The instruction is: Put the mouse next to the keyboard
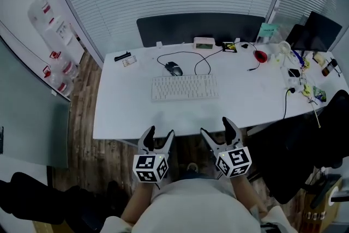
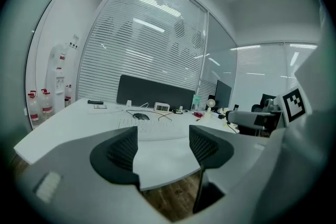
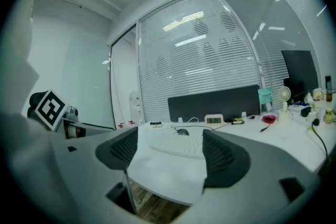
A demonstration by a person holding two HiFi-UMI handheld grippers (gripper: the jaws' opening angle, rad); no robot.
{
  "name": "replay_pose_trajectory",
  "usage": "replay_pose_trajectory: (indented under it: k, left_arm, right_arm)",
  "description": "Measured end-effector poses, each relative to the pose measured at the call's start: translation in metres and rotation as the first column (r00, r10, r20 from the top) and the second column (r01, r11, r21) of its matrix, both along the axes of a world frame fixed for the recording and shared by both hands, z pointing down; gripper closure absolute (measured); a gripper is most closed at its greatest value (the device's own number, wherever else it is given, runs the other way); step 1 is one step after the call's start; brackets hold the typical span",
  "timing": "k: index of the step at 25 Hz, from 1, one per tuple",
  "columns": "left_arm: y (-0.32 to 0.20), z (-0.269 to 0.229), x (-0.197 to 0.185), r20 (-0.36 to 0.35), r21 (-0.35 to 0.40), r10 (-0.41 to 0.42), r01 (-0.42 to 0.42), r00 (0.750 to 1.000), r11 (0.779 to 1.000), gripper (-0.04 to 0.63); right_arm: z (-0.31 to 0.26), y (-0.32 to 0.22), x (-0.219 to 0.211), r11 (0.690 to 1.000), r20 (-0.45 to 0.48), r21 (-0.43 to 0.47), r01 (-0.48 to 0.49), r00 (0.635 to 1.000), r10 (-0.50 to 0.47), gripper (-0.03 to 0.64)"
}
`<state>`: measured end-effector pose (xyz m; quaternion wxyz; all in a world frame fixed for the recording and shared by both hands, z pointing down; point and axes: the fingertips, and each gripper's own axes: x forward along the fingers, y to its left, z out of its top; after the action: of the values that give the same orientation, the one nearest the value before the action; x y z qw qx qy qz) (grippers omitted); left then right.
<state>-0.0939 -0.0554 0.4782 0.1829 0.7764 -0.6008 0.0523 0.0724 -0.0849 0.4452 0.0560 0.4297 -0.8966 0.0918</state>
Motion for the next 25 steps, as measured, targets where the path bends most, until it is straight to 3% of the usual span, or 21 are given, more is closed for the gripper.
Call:
replay_pose_trajectory:
  k: [10,25]
  left_arm:
    - [-0.041,0.001,0.005,0.013,0.009,-0.045,0.045,0.999,0.999,0.302]
    - [-0.051,0.016,-0.004,0.019,-0.037,-0.093,0.093,0.996,0.995,0.302]
  right_arm:
    - [0.005,-0.053,0.004,0.999,-0.012,0.002,0.050,0.999,-0.050,0.255]
    - [0.017,-0.075,-0.011,0.994,-0.014,-0.030,0.106,0.994,-0.107,0.255]
